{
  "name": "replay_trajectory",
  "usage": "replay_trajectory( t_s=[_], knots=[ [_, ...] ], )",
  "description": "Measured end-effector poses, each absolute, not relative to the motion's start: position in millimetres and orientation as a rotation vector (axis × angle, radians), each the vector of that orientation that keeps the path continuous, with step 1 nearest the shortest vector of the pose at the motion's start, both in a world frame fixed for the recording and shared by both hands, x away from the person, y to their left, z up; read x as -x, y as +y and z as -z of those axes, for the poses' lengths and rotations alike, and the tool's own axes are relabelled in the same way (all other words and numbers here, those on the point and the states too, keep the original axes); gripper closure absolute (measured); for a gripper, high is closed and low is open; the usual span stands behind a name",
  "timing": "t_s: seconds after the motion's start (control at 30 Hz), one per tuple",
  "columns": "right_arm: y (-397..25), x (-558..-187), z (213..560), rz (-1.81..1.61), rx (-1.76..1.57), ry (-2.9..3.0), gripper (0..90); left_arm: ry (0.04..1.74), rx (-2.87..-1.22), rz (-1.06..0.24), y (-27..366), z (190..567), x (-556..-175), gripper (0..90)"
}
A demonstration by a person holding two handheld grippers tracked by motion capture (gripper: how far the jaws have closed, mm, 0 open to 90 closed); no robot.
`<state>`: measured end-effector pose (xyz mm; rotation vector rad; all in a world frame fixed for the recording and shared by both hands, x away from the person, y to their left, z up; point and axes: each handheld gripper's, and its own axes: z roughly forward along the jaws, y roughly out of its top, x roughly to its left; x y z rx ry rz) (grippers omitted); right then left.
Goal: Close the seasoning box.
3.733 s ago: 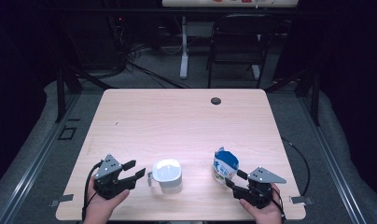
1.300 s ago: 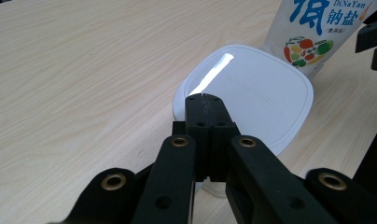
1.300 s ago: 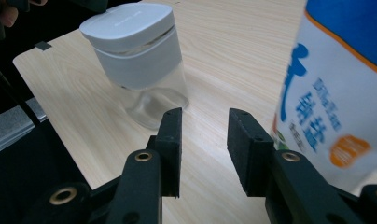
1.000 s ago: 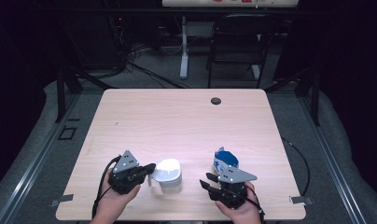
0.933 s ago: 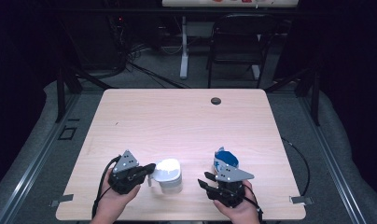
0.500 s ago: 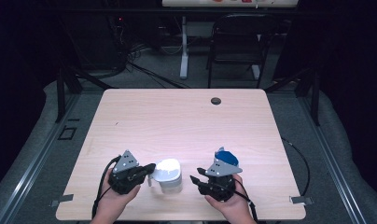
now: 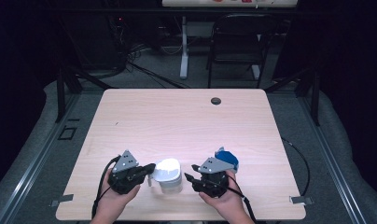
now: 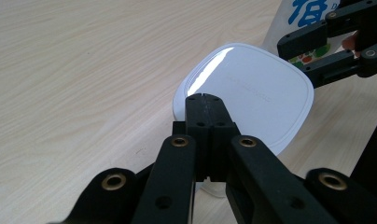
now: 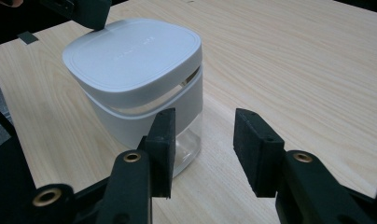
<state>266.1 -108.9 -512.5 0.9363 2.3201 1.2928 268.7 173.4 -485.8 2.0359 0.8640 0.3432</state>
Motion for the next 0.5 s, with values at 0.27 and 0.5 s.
replay_trajectory(
  t_s=[0.27, 0.5],
  knots=[
    [-101.9, -270.3, 513.3, -1.276, -0.917, 2.342, 59.2, 0.87, -2.037, -0.343, 173.6, 485.6, -268.5, 90.0],
    [-98.8, -271.2, 514.7, -1.259, -0.906, 2.354, 59.0, 0.866, -2.035, -0.337, 174.4, 485.9, -268.6, 90.0]
  ],
)
